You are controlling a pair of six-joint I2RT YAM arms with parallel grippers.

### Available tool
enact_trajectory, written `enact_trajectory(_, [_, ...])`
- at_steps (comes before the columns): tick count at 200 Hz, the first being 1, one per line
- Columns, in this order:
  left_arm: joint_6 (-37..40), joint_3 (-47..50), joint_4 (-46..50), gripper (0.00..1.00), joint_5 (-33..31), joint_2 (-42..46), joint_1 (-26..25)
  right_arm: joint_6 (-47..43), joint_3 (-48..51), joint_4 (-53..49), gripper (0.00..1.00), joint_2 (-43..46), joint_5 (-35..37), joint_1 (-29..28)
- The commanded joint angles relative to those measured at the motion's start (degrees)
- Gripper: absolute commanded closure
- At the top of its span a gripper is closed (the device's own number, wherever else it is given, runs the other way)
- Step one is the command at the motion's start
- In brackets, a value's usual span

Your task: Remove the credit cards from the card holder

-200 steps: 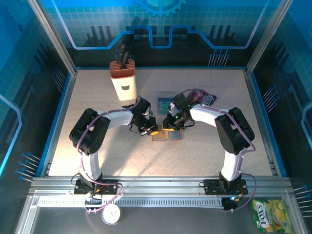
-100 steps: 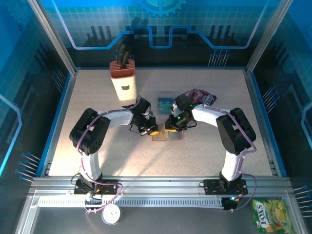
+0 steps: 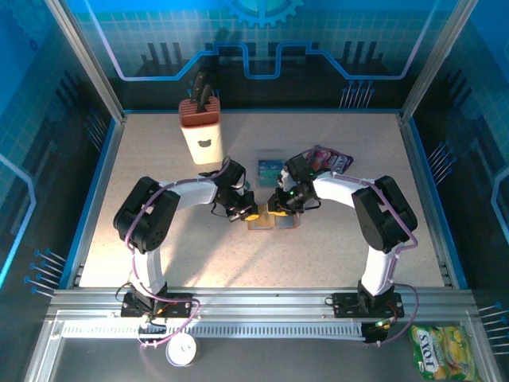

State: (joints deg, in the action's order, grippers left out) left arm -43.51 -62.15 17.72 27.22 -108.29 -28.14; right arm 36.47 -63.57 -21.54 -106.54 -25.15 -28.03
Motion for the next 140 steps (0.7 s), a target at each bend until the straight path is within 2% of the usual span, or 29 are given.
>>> enact_trajectory(1, [0.4, 0.1, 2.0, 0.95, -1.1, -1.7, -0.1, 1.0, 0.9, 0.8, 0.74, 0.0, -1.8, 0.4])
enact_trajectory(33, [0.5, 0.0, 2.0, 0.95, -1.2, -1.7, 0.0, 1.1, 1.2, 1.0, 0.75, 0.4, -1.8, 0.4])
enact_trajectory(83, [0.6, 0.3, 1.9, 0.95, -1.1, -1.7, 0.0, -0.8, 0.5, -2.9, 0.71, 0.8, 2.8, 0.5])
enact_trajectory(140, [0.4, 0.3, 1.7, 0.95, -1.1, -1.7, 0.0, -1.0, 0.5, -2.5, 0.71, -0.8, 2.2, 0.1])
